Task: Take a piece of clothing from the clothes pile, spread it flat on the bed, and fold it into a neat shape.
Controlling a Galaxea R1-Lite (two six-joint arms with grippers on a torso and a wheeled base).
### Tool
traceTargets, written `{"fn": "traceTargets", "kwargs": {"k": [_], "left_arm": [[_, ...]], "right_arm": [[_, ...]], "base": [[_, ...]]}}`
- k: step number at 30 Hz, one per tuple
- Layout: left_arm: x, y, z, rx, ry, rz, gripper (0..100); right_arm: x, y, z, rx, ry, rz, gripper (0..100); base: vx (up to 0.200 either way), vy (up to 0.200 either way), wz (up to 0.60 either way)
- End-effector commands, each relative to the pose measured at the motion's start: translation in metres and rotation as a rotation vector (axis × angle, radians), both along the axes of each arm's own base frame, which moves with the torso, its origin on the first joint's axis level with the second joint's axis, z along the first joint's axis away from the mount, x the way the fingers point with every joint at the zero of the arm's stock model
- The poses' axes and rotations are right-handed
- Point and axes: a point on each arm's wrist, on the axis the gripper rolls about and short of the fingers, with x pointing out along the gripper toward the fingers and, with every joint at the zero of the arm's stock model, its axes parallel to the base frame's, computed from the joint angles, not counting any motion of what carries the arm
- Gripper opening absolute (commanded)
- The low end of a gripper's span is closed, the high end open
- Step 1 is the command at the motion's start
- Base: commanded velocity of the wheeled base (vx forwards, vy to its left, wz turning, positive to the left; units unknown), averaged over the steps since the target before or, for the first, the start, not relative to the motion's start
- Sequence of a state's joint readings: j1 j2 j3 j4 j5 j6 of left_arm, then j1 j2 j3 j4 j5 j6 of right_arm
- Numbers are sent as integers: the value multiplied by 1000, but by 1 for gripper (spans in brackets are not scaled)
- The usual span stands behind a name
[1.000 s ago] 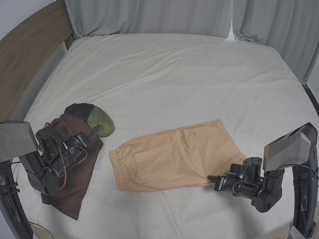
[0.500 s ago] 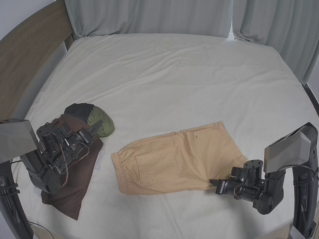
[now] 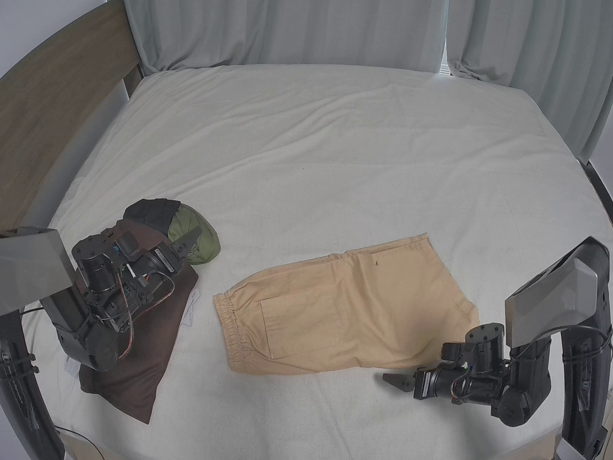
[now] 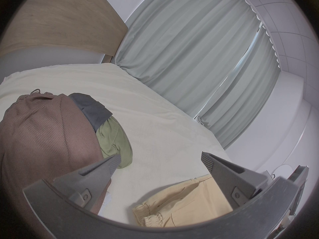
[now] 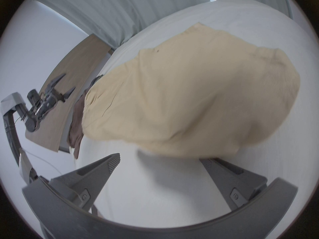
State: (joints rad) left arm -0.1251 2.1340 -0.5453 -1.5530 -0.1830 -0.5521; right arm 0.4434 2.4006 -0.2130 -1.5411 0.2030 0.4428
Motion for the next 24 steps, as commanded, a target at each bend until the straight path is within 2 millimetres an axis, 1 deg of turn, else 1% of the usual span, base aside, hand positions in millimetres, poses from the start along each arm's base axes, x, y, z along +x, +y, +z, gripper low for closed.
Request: {"fn": "traceTargets", "kwargs": {"k": [1, 4, 5, 8, 14, 17, 21, 22, 23, 24], "left_arm": [[0, -1, 1, -6, -7, -6, 100], [-1, -2, 1, -5, -4, -9, 100], [-3, -3, 4, -9, -10, -12, 100], [-8, -3, 9, -32, -6, -25, 100], [-8, -2, 11, -36, -12, -44, 100], [-10, -3, 15, -42, -24, -55, 100], [-11, -3, 16, -41, -26, -63, 100], [-11, -3, 16, -39, -25, -63, 100], [-11, -3, 16, -39, -25, -63, 100], [-12, -3, 15, -36, -20, -64, 100]], "right_arm": [[-15, 9, 11, 16, 1, 72, 100], [-19, 14, 22, 35, -25, 103, 100], [-21, 16, 25, 42, -36, 113, 100], [-25, 20, 29, 50, -42, 142, 100], [-36, 28, 46, 93, -78, 218, 100], [-42, 29, 55, 115, -94, 254, 100], [-47, 34, 64, 136, -122, 286, 100], [-49, 35, 69, 149, -138, 303, 100], [-49, 35, 69, 149, -138, 303, 100], [-50, 35, 76, 167, -164, 327, 100]], "base": [[0, 0, 0], [0, 0, 0], [0, 0, 0], [0, 0, 0], [0, 0, 0], [0, 0, 0], [0, 0, 0], [0, 0, 0], [0, 0, 0], [0, 0, 0]]}}
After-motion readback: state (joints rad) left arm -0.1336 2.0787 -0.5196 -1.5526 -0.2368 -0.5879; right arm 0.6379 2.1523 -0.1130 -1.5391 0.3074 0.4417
